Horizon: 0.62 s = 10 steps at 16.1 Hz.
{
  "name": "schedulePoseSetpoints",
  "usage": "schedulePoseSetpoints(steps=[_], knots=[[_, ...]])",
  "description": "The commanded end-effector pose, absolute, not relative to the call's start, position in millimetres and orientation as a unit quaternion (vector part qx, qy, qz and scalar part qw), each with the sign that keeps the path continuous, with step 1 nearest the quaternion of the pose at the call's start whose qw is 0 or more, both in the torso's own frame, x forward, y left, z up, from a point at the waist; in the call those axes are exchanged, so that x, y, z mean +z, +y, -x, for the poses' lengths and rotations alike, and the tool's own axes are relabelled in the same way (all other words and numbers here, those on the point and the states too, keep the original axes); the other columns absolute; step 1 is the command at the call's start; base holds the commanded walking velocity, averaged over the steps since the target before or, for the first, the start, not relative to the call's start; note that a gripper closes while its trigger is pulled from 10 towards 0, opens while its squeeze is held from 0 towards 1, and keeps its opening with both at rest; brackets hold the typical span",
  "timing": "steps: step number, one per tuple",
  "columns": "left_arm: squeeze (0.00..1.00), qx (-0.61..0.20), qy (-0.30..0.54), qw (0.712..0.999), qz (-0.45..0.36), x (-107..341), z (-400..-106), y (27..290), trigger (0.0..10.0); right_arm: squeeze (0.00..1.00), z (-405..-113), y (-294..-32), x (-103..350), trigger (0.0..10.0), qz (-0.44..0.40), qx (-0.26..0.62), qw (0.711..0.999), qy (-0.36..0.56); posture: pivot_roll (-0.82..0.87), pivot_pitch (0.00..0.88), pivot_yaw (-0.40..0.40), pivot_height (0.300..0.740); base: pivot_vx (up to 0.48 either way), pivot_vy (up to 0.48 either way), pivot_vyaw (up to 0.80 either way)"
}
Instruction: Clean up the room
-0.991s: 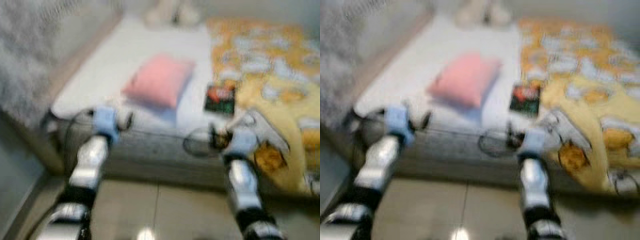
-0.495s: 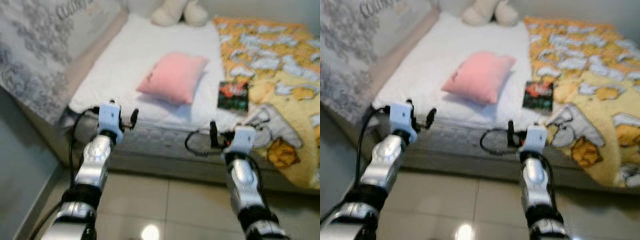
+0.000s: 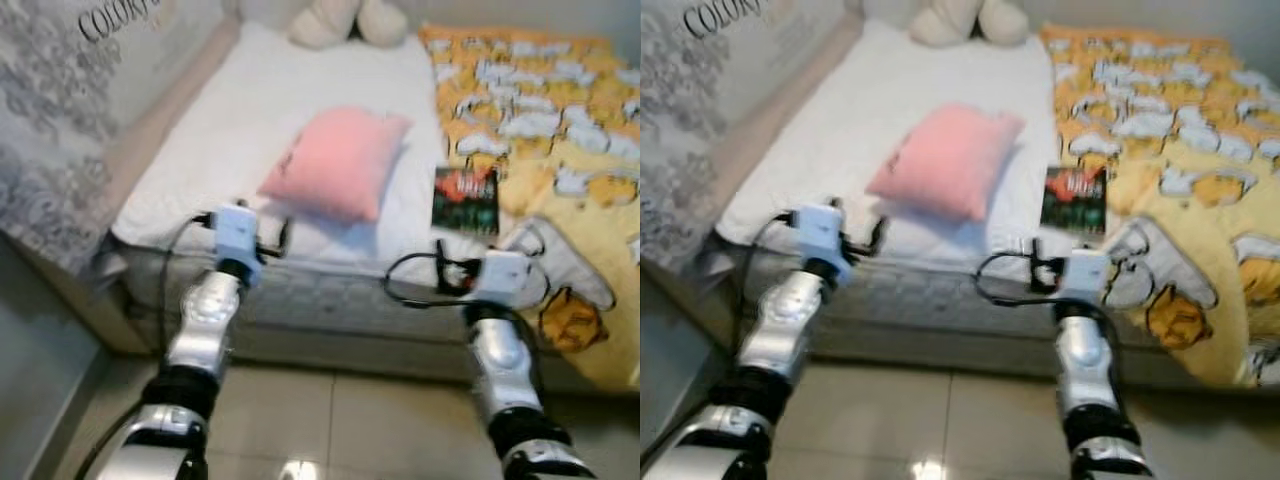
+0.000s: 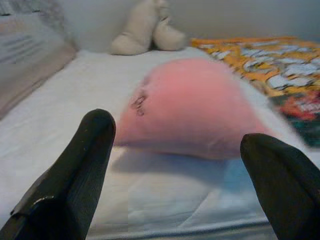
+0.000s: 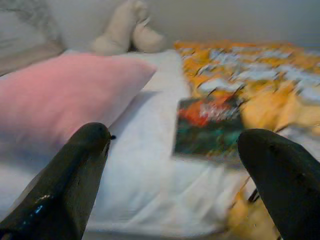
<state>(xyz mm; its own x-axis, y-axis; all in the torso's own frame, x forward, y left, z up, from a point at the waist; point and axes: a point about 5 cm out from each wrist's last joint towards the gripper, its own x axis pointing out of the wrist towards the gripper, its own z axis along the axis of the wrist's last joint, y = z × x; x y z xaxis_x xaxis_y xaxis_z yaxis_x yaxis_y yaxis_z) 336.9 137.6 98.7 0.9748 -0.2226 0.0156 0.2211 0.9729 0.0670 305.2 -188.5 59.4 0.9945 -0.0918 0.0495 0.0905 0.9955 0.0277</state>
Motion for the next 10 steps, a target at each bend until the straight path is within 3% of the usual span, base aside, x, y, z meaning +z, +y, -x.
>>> schedulePoseSetpoints(steps=[1, 10], knots=[[0.00, -0.097, -0.018, 0.994, -0.040, 102.1, -338.0, 150.1, 10.0, 0.00, -307.7, -177.3, 60.5, 10.0, -0.021, -0.032, 0.999, -0.027, 0.05, 0.000, -0.005, 0.740, 0.469, 0.000, 0.00], [0.00, -0.108, -0.020, 0.993, -0.041, 104.9, -341.9, 144.6, 10.0, 0.00, -307.5, -179.1, 60.6, 10.0, -0.020, -0.038, 0.999, -0.028, 0.04, 0.000, 0.003, 0.740, 0.479, 0.000, 0.00]])
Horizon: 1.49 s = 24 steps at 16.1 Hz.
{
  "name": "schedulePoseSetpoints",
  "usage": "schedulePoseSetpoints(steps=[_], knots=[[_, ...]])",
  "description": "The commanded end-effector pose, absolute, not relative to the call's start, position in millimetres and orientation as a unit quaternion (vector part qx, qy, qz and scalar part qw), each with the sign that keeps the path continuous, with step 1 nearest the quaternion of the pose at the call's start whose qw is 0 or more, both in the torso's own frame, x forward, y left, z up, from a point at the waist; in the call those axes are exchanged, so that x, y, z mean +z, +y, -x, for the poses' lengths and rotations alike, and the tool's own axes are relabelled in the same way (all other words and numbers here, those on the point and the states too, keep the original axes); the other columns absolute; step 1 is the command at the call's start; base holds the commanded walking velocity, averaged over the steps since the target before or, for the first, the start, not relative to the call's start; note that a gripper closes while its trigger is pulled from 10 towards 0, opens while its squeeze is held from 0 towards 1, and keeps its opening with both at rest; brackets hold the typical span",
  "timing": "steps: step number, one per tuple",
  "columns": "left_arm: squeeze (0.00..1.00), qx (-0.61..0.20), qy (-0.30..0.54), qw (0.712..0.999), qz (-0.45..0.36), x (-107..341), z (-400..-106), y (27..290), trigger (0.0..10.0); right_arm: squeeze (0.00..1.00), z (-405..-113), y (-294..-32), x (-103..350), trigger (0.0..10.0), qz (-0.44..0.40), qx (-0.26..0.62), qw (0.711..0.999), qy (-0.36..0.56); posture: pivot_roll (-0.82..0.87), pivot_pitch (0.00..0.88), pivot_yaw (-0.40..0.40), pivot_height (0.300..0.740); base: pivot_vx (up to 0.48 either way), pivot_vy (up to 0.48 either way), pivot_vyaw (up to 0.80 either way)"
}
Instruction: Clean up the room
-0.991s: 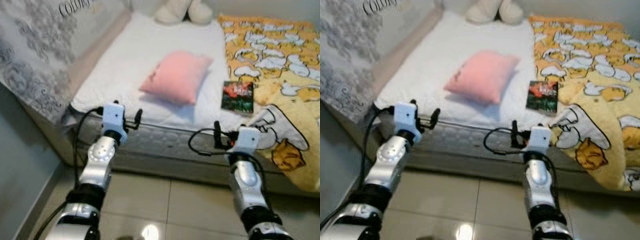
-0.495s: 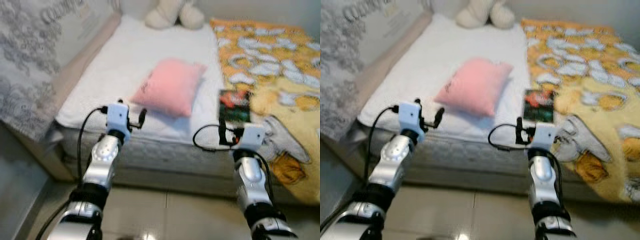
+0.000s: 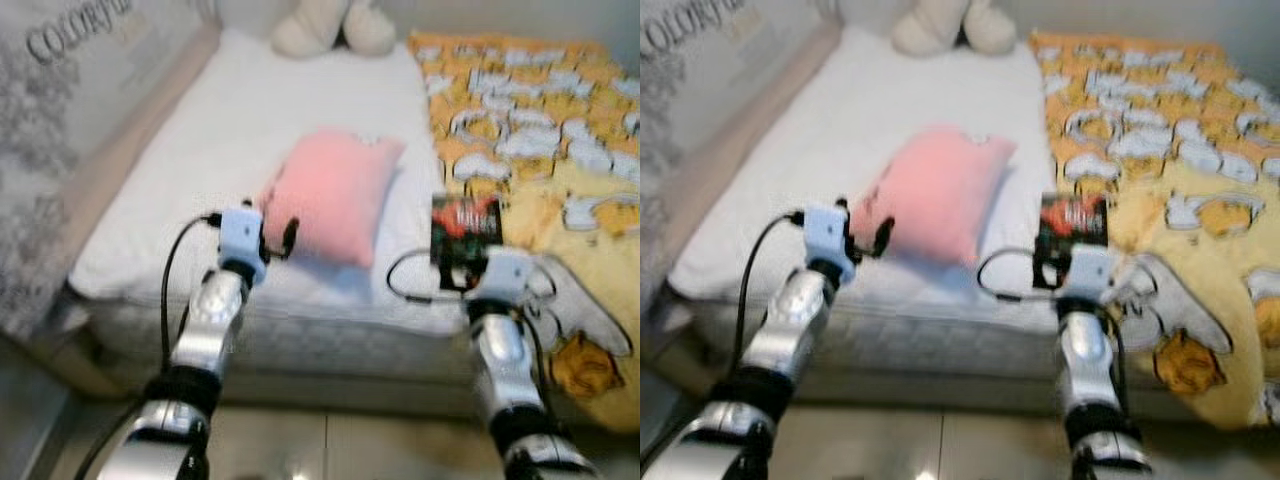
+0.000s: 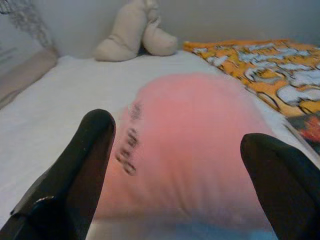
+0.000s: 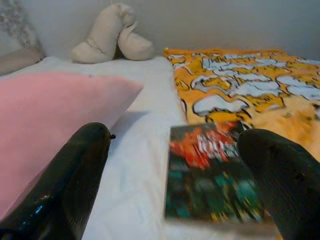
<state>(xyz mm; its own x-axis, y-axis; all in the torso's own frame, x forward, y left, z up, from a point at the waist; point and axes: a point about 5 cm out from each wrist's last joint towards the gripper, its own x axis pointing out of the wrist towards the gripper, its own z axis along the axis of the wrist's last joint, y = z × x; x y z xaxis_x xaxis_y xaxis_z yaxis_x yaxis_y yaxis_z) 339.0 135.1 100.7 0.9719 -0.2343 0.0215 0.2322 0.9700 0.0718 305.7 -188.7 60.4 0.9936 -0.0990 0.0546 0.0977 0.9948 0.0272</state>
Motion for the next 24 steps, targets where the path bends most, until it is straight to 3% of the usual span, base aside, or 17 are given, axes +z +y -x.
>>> schedulePoseSetpoints(steps=[1, 10, 15, 18, 20, 24], knots=[[0.00, -0.108, -0.020, 0.993, -0.040, 105, -342, 144, 10.0, 0.00, -308, -179, 61, 10.0, -0.020, -0.038, 0.999, -0.028, 0.04, 0.000, 0.002, 0.740, 0.480, 0.000, 0.00], [0.00, -0.096, -0.023, 0.995, -0.022, 110, -348, 141, 10.0, 0.00, -317, -180, 71, 10.0, -0.026, -0.028, 0.999, -0.035, 0.04, 0.000, -0.001, 0.740, 0.464, 0.000, 0.00], [0.00, -0.100, 0.025, 0.995, -0.012, 123, -373, 139, 10.0, 0.00, -336, -188, 88, 10.0, -0.114, -0.049, 0.992, -0.025, 0.04, 0.000, -0.003, 0.740, 0.000, 0.000, 0.00], [0.00, -0.099, 0.093, 0.988, 0.074, 122, -383, 142, 10.0, 0.00, -338, -198, 85, 10.0, -0.167, -0.072, 0.983, 0.006, 0.03, 0.000, 0.000, 0.740, 0.000, 0.000, 0.00], [0.00, -0.096, 0.118, 0.984, 0.088, 118, -383, 145, 10.0, 0.00, -336, -199, 81, 10.0, -0.186, -0.073, 0.980, 0.020, 0.03, 0.000, 0.002, 0.740, 0.000, 0.000, 0.00], [0.00, -0.115, 0.160, 0.964, 0.181, 111, -383, 133, 10.0, 0.00, -332, -183, 57, 10.0, -0.229, -0.034, 0.968, 0.097, 0.01, 0.000, 0.013, 0.740, 0.000, 0.000, 0.00]])
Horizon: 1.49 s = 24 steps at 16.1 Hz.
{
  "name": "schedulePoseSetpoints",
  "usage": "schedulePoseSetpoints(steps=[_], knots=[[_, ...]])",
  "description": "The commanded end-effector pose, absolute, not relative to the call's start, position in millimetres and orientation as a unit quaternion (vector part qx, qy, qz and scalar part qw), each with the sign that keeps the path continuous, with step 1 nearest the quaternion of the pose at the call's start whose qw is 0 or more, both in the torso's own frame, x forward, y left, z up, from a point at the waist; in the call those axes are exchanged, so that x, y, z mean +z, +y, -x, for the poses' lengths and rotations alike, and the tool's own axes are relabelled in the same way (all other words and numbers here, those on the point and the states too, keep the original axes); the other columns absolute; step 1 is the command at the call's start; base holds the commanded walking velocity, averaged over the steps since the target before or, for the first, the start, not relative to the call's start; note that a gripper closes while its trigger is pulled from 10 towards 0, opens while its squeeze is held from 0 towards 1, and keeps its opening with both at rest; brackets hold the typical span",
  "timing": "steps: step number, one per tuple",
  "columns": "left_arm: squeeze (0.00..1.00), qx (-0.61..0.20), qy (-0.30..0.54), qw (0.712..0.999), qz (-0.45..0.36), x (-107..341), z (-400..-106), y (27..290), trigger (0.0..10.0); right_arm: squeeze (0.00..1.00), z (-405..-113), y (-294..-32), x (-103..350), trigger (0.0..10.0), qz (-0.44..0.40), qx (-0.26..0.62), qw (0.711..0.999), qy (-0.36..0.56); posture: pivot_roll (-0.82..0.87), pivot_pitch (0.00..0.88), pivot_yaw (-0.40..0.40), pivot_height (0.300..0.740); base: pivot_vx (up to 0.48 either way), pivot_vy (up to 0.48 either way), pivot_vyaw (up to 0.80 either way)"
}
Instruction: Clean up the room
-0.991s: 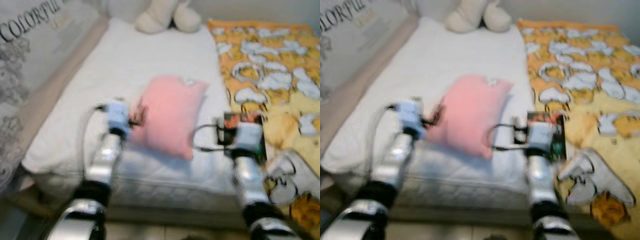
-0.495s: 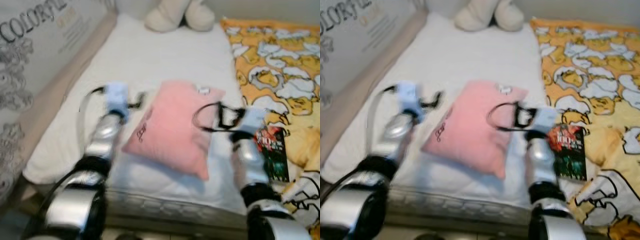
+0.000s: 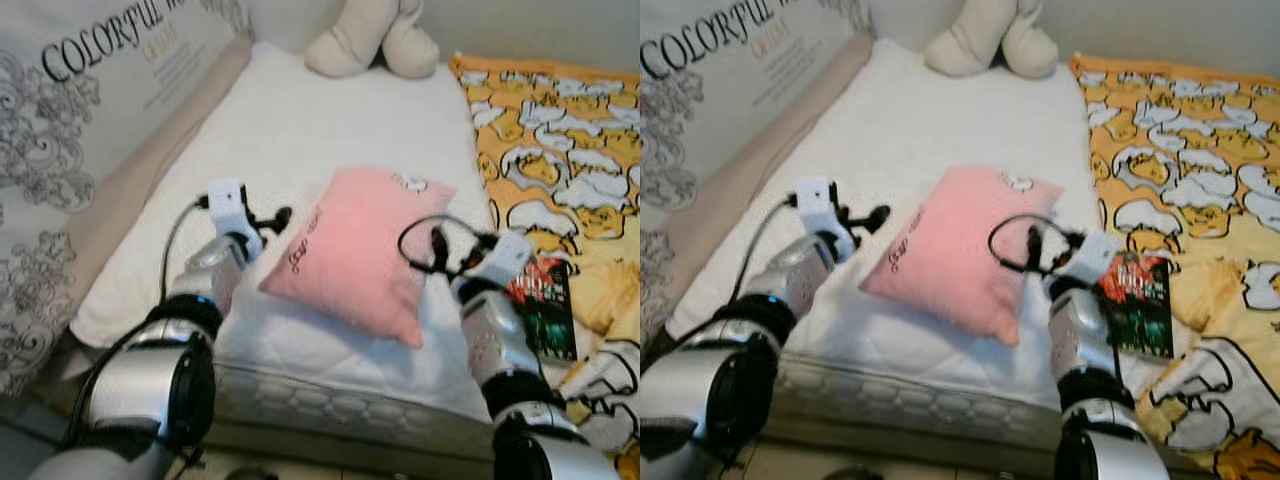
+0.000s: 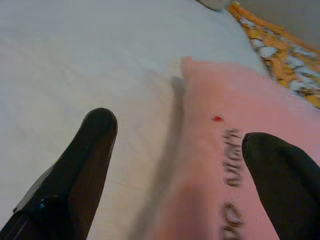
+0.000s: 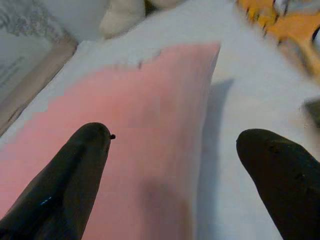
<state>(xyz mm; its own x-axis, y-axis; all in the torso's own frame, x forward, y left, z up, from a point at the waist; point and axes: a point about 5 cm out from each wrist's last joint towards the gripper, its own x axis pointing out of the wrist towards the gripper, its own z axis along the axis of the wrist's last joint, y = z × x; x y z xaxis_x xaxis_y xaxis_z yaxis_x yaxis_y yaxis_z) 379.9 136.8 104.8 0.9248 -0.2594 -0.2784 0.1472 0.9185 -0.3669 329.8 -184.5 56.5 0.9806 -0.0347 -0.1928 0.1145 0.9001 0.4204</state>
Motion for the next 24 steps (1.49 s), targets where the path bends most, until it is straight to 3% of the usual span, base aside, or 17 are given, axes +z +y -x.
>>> schedulePoseSetpoints(steps=[1, 4, 8, 14, 19, 20, 24], knots=[[0.00, -0.121, 0.160, 0.962, 0.184, 112, -384, 129, 10.0, 0.00, -332, -181, 56, 10.0, -0.235, -0.030, 0.966, 0.102, 0.01, 0.000, 0.015, 0.740, 0.000, 0.000, 0.00], [0.00, -0.156, 0.154, 0.954, 0.207, 118, -386, 115, 10.0, 0.00, -333, -177, 51, 10.0, -0.261, -0.033, 0.958, 0.118, 0.01, 0.000, 0.025, 0.740, 0.000, 0.000, 0.00], [0.00, -0.174, 0.198, 0.951, 0.160, 96, -374, 100, 10.0, 0.00, -332, -164, 44, 10.0, -0.280, -0.024, 0.950, 0.138, -0.04, 0.056, 0.042, 0.740, 0.000, 0.000, 0.00], [0.00, -0.198, 0.257, 0.938, 0.125, 66, -353, 80, 10.0, 0.00, -331, -146, 40, 10.0, -0.309, -0.005, 0.938, 0.156, -0.05, 0.061, 0.043, 0.740, 0.000, 0.000, 0.00], [0.00, -0.213, 0.270, 0.923, 0.174, 61, -347, 66, 10.0, 0.00, -333, -134, 41, 10.0, -0.335, 0.014, 0.928, 0.165, -0.06, 0.052, 0.041, 0.740, 0.000, 0.000, 0.00], [0.00, -0.214, 0.266, 0.921, 0.186, 61, -347, 66, 0.0, 0.00, -333, -134, 41, 0.0, -0.338, 0.015, 0.927, 0.163, -0.06, 0.052, 0.041, 0.740, 0.000, 0.000, 0.00], [0.00, -0.224, 0.262, 0.915, 0.211, 57, -342, 63, 0.0, 0.00, -328, -139, 35, 0.0, -0.353, 0.007, 0.920, 0.173, -0.08, 0.062, 0.040, 0.740, 0.000, 0.000, 0.00]])
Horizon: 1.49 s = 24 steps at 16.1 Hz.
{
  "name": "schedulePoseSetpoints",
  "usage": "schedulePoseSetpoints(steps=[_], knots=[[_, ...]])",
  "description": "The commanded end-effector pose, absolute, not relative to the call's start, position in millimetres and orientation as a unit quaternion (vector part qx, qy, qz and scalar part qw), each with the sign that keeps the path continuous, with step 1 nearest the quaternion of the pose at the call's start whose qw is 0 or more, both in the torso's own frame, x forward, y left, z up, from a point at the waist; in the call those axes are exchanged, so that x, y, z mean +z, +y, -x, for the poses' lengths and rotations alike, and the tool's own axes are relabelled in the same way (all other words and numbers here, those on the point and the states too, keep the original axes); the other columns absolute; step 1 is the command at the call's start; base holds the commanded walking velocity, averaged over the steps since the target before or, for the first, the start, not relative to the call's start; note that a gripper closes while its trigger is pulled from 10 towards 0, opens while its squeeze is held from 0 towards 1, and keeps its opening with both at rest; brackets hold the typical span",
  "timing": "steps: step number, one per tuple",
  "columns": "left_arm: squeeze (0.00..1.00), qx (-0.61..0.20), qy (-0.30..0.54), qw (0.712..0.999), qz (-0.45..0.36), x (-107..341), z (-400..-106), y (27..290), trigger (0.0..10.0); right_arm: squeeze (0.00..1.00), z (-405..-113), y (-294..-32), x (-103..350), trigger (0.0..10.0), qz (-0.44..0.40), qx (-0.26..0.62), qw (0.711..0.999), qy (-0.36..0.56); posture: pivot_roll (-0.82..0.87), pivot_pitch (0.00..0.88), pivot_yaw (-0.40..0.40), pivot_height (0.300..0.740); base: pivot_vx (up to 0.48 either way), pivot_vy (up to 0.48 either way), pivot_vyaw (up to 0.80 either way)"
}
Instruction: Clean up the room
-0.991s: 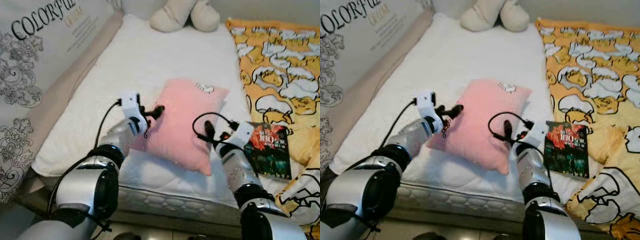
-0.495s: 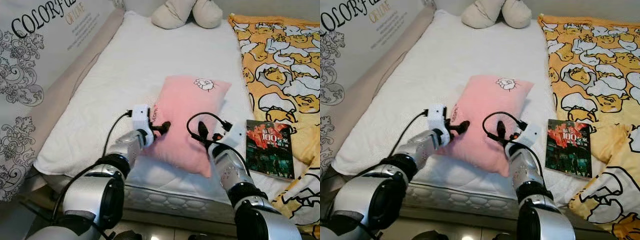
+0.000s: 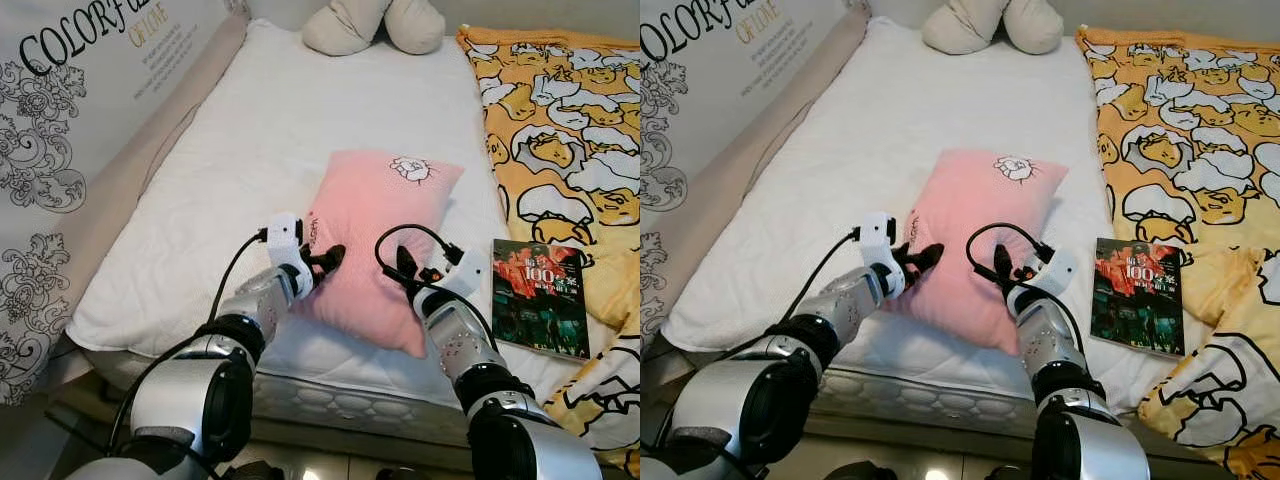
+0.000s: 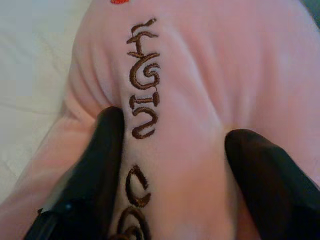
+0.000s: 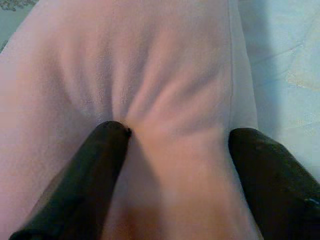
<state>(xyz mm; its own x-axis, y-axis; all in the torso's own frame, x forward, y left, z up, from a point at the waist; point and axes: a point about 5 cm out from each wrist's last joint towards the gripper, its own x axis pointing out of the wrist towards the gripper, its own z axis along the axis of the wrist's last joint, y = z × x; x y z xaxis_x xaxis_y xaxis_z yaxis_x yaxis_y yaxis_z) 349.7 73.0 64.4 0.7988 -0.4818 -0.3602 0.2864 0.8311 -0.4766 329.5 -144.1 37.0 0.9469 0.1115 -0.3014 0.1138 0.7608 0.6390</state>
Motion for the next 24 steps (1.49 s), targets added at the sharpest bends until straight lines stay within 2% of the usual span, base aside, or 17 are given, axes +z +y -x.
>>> schedulePoseSetpoints(steps=[1, 7, 10, 15, 21, 24], knots=[[0.00, -0.226, 0.264, 0.914, 0.209, 55, -341, 63, 0.0, 0.00, -328, -139, 34, 0.0, -0.351, 0.007, 0.920, 0.173, -0.08, 0.065, 0.043, 0.740, 0.000, 0.000, 0.00], [0.00, -0.250, 0.265, 0.913, 0.185, 54, -338, 60, 0.0, 0.00, -320, -139, 26, 0.0, -0.338, 0.016, 0.921, 0.191, -0.09, 0.075, 0.063, 0.740, 0.000, 0.000, 0.00], [0.00, -0.257, 0.258, 0.914, 0.180, 55, -339, 59, 0.0, 0.00, -318, -147, 25, 0.0, -0.352, 0.005, 0.918, 0.185, -0.09, 0.072, 0.059, 0.740, 0.000, 0.000, 0.00], [0.00, -0.261, 0.250, 0.912, 0.192, 55, -338, 58, 0.0, 0.00, -312, -159, 23, 0.0, -0.285, 0.006, 0.941, 0.183, -0.09, 0.073, 0.055, 0.740, 0.000, 0.000, 0.00], [0.00, -0.241, 0.217, 0.925, 0.199, 65, -347, 70, 0.0, 0.00, -316, -157, 31, 0.0, -0.251, 0.018, 0.954, 0.164, -0.08, 0.060, 0.046, 0.740, 0.000, 0.000, 0.00], [0.00, -0.248, 0.142, 0.951, 0.117, 88, -361, 83, 0.0, 0.00, -327, -159, 57, 0.0, -0.175, 0.030, 0.979, 0.104, -0.07, 0.026, 0.049, 0.740, 0.000, 0.000, 0.00]])
